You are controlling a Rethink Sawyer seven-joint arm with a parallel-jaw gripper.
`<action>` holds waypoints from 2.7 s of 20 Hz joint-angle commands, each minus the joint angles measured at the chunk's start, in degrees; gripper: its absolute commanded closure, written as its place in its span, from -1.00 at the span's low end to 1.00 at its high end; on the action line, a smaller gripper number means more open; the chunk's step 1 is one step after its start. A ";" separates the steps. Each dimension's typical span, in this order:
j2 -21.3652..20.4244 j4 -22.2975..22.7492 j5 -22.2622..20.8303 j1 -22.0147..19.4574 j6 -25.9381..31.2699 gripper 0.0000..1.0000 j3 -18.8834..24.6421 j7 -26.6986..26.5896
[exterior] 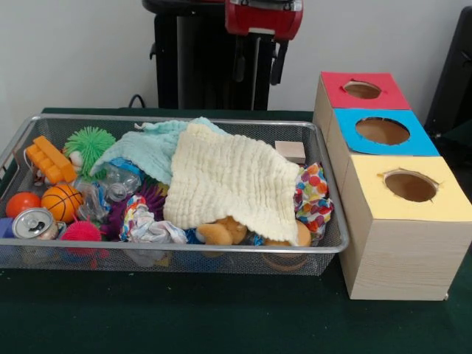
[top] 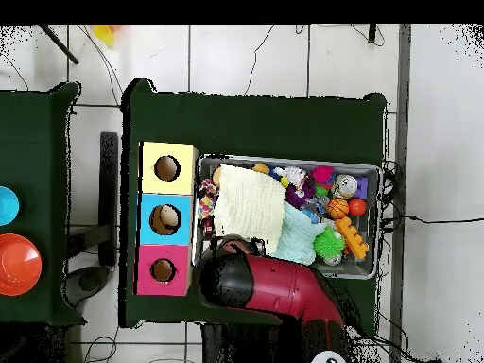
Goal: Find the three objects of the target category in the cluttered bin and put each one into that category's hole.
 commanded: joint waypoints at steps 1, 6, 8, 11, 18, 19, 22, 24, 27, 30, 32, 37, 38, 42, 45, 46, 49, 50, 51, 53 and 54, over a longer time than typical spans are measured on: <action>3.33 -3.45 -3.90 -3.70 -6.60 -1.00 5.39 2.66; 5.04 -4.34 -4.84 -5.97 -8.84 -1.00 7.46 1.74; 4.67 -4.44 -4.94 -6.00 -8.53 -1.00 7.47 2.01; 4.01 -4.31 -4.95 -6.34 -8.69 -1.00 8.05 2.42; 5.26 -6.14 -4.62 -6.31 -10.05 -1.00 9.49 3.23; 5.63 -6.15 -4.76 -6.61 -10.59 -1.00 9.86 3.20; 6.95 -6.66 -4.30 -6.86 -10.40 -1.00 10.15 3.74; 7.79 -6.39 -4.51 -5.84 -12.19 -1.00 9.57 5.05; 8.24 -6.42 -4.59 -5.13 -13.32 -1.00 9.05 5.90; 9.18 -6.27 -4.59 -4.55 -15.00 -1.00 8.48 6.64; 10.75 -7.28 -4.50 -4.17 -16.27 -1.00 8.66 6.66; 12.42 -8.94 -3.97 -4.20 -16.88 -1.00 8.96 6.13; 13.17 -9.32 -3.74 -4.12 -16.89 -1.00 8.87 6.22; 14.05 -9.70 -3.47 -3.50 -18.26 -1.00 8.10 7.07; 14.47 -10.50 -3.55 -3.41 -18.66 -1.00 7.82 7.14; 14.56 -11.07 -3.59 -3.48 -18.62 -1.00 7.83 6.96; 16.66 -13.01 -4.13 -4.08 -19.63 -1.00 8.75 6.17; 17.02 -13.35 -4.26 -4.38 -19.80 -1.00 9.19 5.96; 17.30 -13.77 -4.31 -4.42 -19.88 -1.00 9.32 5.85; 17.65 -14.33 -4.26 -4.64 -19.57 -1.00 9.65 5.64; 18.01 -14.70 -4.16 -4.71 -19.32 -1.00 9.80 5.55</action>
